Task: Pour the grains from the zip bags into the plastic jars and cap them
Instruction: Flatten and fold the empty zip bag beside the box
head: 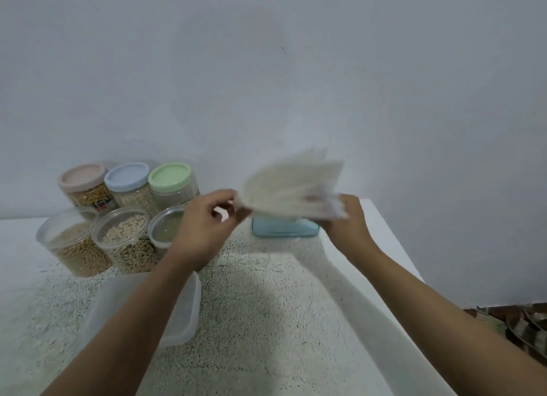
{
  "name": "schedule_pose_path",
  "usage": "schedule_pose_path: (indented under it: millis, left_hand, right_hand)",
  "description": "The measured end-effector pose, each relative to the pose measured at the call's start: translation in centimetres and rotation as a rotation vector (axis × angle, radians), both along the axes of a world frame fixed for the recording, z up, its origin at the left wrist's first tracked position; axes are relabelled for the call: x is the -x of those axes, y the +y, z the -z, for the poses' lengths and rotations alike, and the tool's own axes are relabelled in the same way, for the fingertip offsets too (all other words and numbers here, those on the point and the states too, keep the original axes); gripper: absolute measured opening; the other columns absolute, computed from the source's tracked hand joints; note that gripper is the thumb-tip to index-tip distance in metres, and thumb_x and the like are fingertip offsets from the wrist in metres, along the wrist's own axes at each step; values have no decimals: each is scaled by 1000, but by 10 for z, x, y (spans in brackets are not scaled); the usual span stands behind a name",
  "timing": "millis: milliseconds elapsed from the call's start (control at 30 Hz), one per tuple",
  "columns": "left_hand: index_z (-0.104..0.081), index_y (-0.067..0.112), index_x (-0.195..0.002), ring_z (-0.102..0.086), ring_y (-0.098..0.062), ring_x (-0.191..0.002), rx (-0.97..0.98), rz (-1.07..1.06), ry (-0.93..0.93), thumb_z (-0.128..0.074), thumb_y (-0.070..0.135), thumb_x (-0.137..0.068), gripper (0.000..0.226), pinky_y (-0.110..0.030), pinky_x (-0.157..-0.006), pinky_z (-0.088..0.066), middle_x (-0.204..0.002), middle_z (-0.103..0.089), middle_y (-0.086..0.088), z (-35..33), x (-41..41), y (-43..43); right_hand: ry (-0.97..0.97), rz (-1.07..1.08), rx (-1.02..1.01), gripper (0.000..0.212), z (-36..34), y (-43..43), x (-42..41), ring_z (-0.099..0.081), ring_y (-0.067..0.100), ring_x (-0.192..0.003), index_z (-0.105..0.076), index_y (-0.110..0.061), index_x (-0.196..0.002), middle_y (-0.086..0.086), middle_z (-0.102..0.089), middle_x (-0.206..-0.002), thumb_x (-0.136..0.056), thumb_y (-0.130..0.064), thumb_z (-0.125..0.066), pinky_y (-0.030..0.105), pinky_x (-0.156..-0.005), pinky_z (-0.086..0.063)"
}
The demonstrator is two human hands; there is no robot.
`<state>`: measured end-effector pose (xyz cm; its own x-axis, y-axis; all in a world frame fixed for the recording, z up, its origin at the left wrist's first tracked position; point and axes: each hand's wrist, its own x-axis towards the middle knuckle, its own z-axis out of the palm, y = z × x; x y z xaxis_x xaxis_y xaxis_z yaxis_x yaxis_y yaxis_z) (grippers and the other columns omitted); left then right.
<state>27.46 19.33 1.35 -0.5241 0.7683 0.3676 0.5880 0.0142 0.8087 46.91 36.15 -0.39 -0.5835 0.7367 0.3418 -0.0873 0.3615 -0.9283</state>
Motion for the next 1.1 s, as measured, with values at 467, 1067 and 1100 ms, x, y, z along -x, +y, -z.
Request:
schedule_pose_path:
  millis: [467, 1067, 1100]
  left_hand:
    - [-75, 21, -116, -61, -21, -108, 263, 233, 605, -64, -3, -81, 44, -33, -87, -55, -123, -72, 5, 140, -42, -65]
    - [-31, 58, -151, -31, -20, -149, 564, 359, 702, -39, 53, -95, 56, -52, -105, -31, -164, -26, 22, 160, -43, -102]
    - [-32, 59, -150, -29, -20, -150, 577, 360, 682, -36, 53, -96, 55, -51, -107, -29, -164, -24, 24, 159, -43, -101]
  right_hand:
    - [-536, -117, -810, 39, 139, -31, -73, -54, 38, -128, -71, -17, -122, -1, -65, -136, -86, -31, -66, 38, -100, -36]
    - [-581, -505, -796, 61, 135, -34, -97, -29, 12, -152, -52, -17, -149, -1, -44, -158, -90, -17, -66, 30, -118, -37]
    - [-585, -511, -770, 61, 135, -34, -99, -27, 11, -152, -50, -15, -149, -1, -42, -159, -91, -23, -64, 28, -118, -36]
